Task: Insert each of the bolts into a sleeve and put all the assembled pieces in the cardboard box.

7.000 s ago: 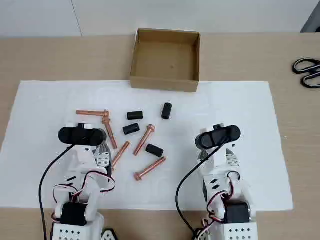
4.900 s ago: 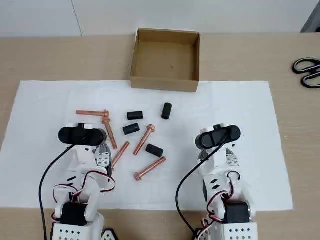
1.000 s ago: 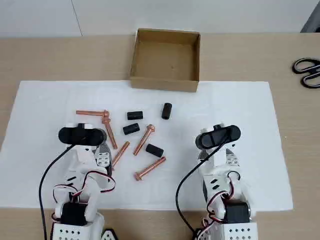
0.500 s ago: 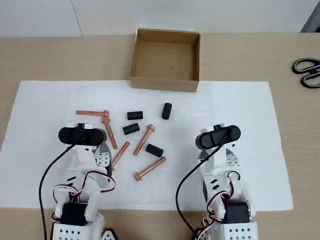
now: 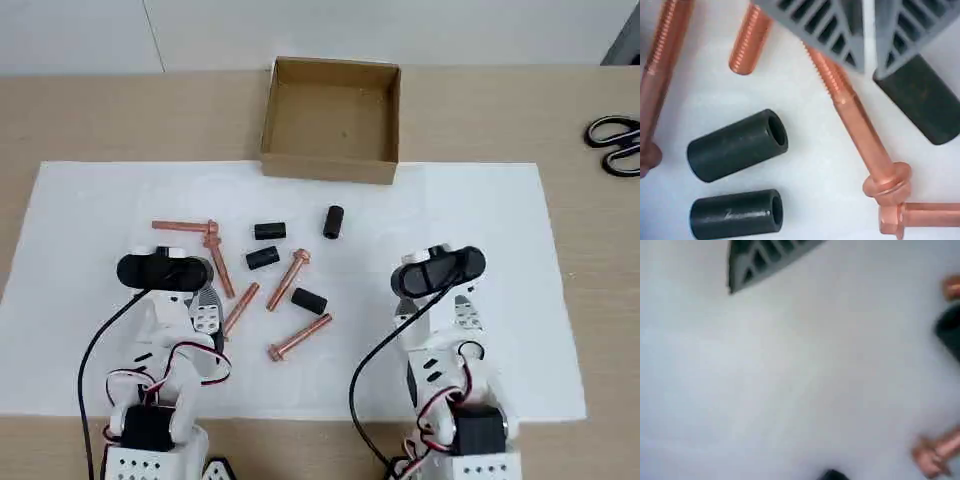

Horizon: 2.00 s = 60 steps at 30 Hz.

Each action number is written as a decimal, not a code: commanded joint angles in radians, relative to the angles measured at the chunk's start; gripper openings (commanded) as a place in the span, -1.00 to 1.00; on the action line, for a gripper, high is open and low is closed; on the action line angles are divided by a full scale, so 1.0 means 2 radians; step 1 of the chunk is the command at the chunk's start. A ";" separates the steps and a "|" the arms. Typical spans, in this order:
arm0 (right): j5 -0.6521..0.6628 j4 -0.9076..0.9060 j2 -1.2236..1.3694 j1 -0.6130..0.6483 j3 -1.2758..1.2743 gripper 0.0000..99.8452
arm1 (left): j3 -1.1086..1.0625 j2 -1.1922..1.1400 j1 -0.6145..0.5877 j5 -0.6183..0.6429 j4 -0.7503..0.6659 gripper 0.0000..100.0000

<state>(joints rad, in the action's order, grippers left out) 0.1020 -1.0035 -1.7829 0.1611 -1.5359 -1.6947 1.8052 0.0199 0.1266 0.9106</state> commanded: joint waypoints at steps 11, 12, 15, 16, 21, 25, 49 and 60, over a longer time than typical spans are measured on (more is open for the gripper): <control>0.081 -0.084 0.016 -0.003 0.110 -0.71 | 0.009 0.005 -0.002 -0.001 0.001 -0.99; 0.081 -0.085 0.027 -0.010 0.114 -0.71 | 0.009 0.005 -0.002 -0.001 0.001 -0.99; 0.077 -0.080 0.075 -0.028 0.135 -0.71 | 0.009 0.005 -0.002 -0.001 0.001 -0.99; 0.077 -0.076 0.092 -0.026 0.143 -0.71 | 0.009 0.005 -0.002 -0.001 0.001 -0.99; 0.076 -0.067 0.183 -0.011 0.214 -0.71 | 0.009 0.005 -0.002 -0.001 0.001 -0.99; 0.076 -0.067 0.273 -0.011 0.266 -0.71 | 0.009 0.005 -0.002 -0.001 0.001 -0.99; -0.232 -0.158 0.885 0.112 0.801 -0.71 | 0.176 0.003 -0.022 0.020 0.097 -0.99; -0.301 -0.167 1.015 0.113 0.858 -0.71 | 0.220 -0.121 -0.064 0.028 0.101 -0.99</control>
<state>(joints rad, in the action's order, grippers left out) -0.4918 -1.3441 0.2117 0.3867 0.1320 -1.3495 1.7039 -0.1028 0.1757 1.1009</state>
